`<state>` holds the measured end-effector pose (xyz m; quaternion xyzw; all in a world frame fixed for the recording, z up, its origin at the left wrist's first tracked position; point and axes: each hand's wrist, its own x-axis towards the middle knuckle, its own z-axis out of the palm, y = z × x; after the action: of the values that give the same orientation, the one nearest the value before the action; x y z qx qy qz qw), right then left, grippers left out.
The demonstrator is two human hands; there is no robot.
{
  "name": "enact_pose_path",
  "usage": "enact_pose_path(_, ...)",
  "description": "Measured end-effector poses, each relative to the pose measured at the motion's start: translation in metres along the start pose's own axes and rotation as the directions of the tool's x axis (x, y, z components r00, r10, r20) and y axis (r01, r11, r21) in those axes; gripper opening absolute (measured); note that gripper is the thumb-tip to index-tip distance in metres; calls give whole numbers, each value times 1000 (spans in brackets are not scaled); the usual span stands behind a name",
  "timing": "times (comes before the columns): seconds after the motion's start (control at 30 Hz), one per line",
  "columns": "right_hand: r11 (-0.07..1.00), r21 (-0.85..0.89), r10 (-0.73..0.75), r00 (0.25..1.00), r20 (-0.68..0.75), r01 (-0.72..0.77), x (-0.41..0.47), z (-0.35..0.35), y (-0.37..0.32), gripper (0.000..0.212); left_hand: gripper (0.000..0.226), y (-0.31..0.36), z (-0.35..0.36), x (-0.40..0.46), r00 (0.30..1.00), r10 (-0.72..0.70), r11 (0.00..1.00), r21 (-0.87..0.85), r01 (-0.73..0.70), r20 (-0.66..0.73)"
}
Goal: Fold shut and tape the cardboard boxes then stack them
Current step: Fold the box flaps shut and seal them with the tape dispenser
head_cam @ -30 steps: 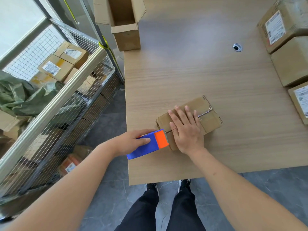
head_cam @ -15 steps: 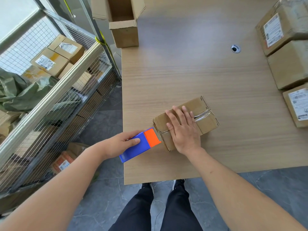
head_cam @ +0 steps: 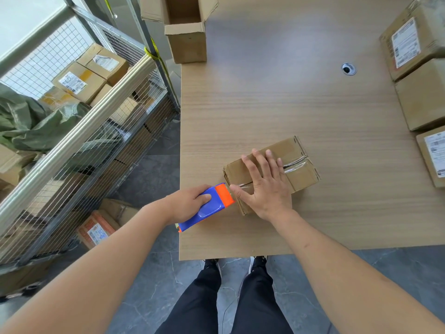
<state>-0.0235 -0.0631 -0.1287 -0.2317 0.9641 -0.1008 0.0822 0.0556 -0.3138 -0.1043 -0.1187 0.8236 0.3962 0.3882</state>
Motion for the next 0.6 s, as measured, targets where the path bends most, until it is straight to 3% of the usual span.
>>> enact_pose_path(0.23,1000,6,-16,999,28,15,0,-1,1,94,36,0,2,4,998,-57,988,144,61,-36)
enact_pose_path(0.47,994,-70,83,996,44,-80,-3,-10,-26,90,47,-12,-2,-24,980,106,989,122,-86,-169)
enact_pose_path(0.6,981,-88,185,976,114,-175,-21,-10,-39,103,51,-15,-11,-37,963,175,979,140,-148,-206)
